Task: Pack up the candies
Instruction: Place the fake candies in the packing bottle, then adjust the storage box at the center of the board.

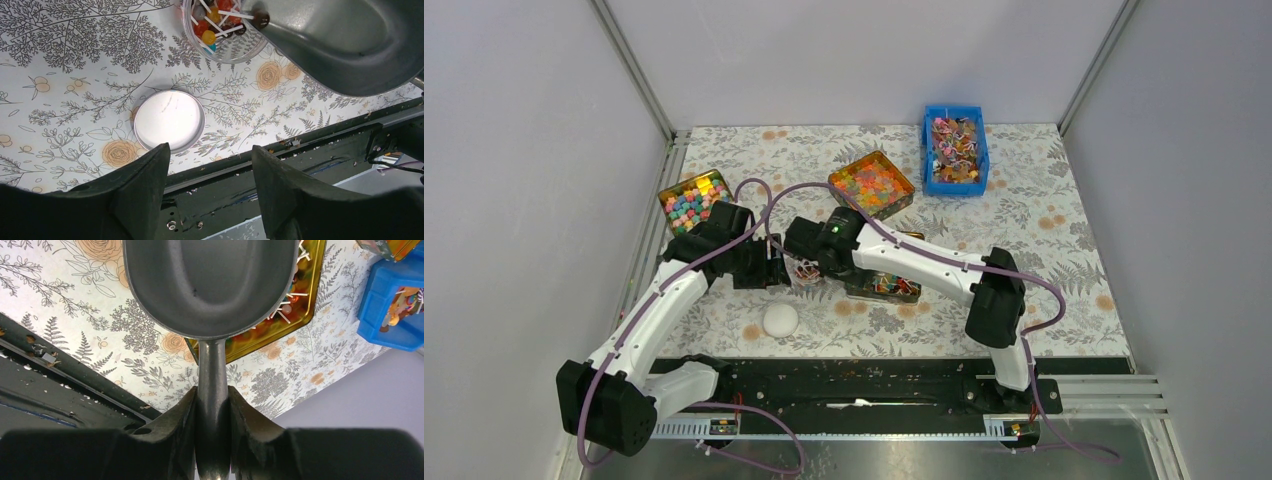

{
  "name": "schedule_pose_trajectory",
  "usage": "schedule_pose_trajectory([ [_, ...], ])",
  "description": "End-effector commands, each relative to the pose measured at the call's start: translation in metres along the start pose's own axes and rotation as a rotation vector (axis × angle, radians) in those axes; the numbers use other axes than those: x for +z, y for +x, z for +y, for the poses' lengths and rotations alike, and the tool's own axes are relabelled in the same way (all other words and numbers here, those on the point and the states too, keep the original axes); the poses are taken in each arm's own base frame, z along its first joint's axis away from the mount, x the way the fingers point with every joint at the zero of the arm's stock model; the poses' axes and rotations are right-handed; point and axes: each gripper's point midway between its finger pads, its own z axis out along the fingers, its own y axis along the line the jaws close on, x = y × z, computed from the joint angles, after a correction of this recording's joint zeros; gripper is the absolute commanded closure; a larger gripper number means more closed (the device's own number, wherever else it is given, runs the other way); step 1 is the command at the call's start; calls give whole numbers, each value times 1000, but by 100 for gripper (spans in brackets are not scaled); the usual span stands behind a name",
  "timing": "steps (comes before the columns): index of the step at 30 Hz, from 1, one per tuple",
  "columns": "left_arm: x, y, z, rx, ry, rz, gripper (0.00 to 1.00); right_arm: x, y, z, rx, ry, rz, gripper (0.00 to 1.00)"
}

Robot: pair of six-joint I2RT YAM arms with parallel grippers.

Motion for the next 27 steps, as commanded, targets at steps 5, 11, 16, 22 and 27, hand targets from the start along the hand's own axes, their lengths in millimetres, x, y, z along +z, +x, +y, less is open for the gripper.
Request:
schedule_pose_trajectory([
  [5, -10, -15, -1, 28, -4, -65, 38, -14, -2, -12, -36, 90, -7, 100],
  [11, -10, -19, 0, 40, -13, -69, 38, -21, -3, -14, -13, 96, -38, 100],
  [16, -9, -32, -6, 95, 6, -76, 38, -32, -8, -12, 83, 68, -145, 100],
  [22, -8, -61, -41, 212, 169, -104, 36, -42, 7, -12, 235, 29, -257, 100],
  [27, -4, -83, -82, 324, 384, -119, 25, -35, 38, -18, 390, -25, -253, 100],
])
